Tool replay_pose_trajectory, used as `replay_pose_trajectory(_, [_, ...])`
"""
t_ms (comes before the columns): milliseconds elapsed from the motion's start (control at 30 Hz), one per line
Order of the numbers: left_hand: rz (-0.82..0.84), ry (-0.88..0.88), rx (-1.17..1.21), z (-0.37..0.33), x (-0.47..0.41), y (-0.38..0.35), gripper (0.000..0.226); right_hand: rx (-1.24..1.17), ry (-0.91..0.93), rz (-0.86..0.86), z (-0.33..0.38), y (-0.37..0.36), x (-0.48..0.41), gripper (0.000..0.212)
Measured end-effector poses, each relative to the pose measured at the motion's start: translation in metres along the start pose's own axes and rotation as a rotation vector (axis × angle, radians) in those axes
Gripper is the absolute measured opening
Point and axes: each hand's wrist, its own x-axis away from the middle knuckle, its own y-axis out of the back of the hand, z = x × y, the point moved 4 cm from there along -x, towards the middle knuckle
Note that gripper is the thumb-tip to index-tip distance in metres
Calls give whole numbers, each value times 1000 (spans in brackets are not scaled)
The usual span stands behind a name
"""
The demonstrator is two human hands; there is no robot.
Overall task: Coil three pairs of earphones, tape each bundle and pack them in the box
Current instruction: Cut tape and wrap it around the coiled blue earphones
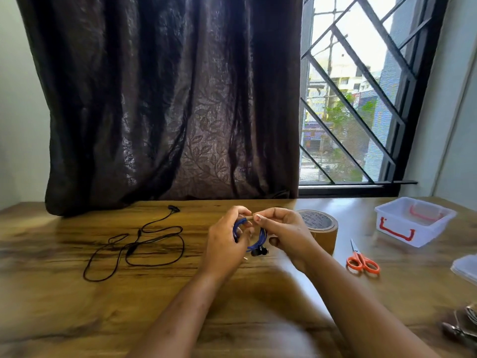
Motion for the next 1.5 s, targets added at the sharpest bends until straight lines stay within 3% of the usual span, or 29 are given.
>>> replay_pose_trajectory(333, [-55,-30,139,-7,-1,4,5,-84,-12,-59,-6,3,-4,16])
replay_pose_trajectory(467, [-130,91,244,1,-2,3,4,-55,8,-50,-5,2,-4,19])
replay_pose_trajectory(633, [-256,296,438,14,-5,4,5,14,-139,158,-13,-11,0,32])
replay_pose_trajectory(700, [-288,385,522,18,-5,1,5,45,-167,175,-17,-15,-1,28])
replay_pose_trajectory(867, [-270,578,737,24,-6,-5,3,43,-177,44,-18,-6,-6,12])
replay_pose_trajectory(1033, [-65,708,765,21,-1,-18,3,-62,-184,-42,-17,-1,-3,9])
replay_pose_trajectory(1200, [-61,733,772,19,-2,-17,7,-17,-96,-210,-16,8,-7,20])
replay_pose_trajectory(1500, [-86,718,779,19,1,-21,13,106,-48,-266,-8,11,-2,15])
